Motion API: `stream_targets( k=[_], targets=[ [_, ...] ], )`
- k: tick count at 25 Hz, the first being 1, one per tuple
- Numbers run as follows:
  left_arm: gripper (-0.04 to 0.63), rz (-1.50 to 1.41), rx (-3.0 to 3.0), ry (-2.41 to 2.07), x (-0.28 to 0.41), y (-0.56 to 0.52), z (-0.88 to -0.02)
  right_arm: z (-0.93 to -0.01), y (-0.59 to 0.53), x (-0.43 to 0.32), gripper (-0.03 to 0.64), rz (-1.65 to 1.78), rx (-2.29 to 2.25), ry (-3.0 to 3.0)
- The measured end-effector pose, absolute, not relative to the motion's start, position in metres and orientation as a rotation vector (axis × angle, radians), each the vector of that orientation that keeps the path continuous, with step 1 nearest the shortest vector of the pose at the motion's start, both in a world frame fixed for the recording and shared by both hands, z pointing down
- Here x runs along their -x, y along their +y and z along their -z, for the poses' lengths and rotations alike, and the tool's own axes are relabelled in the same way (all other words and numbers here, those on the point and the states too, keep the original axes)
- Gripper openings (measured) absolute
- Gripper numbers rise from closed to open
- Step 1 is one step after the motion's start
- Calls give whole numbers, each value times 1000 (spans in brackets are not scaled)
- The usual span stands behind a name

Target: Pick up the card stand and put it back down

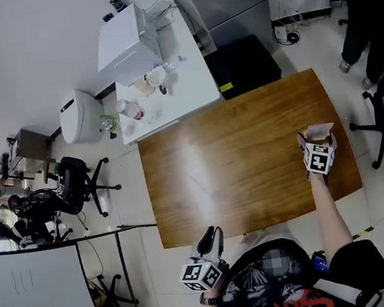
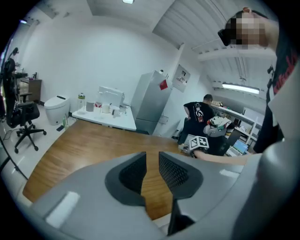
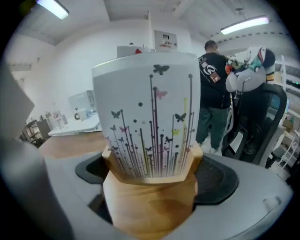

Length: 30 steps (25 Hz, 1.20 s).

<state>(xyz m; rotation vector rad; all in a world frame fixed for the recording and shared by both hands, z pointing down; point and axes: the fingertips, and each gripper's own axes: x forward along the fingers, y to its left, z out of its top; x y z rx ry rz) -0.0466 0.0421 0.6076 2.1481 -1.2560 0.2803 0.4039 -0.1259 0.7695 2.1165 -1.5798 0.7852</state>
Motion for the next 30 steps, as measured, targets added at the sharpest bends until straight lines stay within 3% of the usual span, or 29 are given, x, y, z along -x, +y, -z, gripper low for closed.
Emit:
stream_targets(
  k=[5,10,23,30],
  targets=[
    [84,-128,-2232,-1289,74,-1,-572,-650,-48,-338,549,-772,-2057,-1835],
    [83,-21,-2302,-1213,83,-25,-552,-588,5,-290,548,-741,-2052,-1915],
    [63,40,-2250,-1214,124,-9,-559,-564,-8,-203,549,-694,-1939,-2086],
    [63,80,-2072,-1381,209,31,-580,-632,-71,-47,549,-574,-1435,-2273]
  ],
)
